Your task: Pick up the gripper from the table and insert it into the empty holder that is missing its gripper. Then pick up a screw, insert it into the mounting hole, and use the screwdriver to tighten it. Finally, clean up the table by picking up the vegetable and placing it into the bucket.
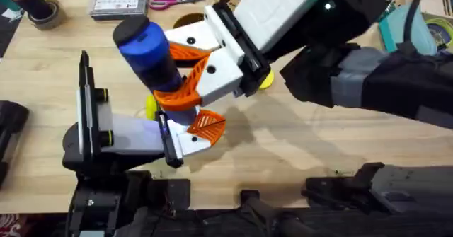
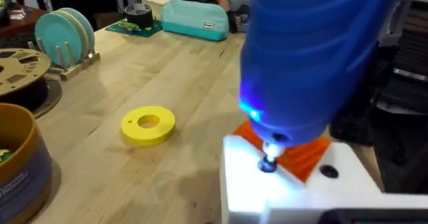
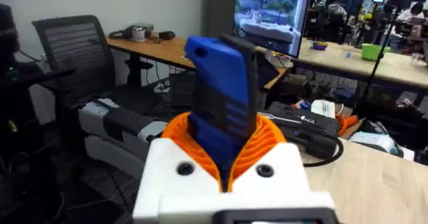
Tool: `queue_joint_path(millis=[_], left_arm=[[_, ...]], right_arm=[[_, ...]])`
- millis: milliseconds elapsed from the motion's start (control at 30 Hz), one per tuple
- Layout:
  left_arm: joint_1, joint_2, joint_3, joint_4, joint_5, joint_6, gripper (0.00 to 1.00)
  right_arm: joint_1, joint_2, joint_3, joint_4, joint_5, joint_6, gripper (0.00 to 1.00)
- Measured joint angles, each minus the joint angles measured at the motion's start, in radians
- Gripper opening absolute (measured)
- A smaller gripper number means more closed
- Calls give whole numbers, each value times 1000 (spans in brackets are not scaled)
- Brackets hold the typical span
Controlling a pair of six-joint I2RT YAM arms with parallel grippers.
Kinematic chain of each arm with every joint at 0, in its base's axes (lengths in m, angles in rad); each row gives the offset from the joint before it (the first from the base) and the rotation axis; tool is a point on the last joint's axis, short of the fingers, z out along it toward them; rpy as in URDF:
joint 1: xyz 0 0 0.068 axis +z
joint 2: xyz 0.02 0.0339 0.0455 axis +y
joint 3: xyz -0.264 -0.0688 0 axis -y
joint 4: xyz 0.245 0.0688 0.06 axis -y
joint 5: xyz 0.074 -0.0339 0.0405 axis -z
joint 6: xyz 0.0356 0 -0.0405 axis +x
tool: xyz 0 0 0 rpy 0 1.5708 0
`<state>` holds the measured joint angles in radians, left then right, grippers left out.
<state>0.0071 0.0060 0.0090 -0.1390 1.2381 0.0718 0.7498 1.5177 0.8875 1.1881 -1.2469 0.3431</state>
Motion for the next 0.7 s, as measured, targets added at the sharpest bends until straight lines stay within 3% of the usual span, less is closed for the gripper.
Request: queue_joint_path(millis=[700], left_arm=[[0, 0, 0, 0, 0, 0, 4]], right_arm=[[0, 0, 0, -26, 26, 0, 24]])
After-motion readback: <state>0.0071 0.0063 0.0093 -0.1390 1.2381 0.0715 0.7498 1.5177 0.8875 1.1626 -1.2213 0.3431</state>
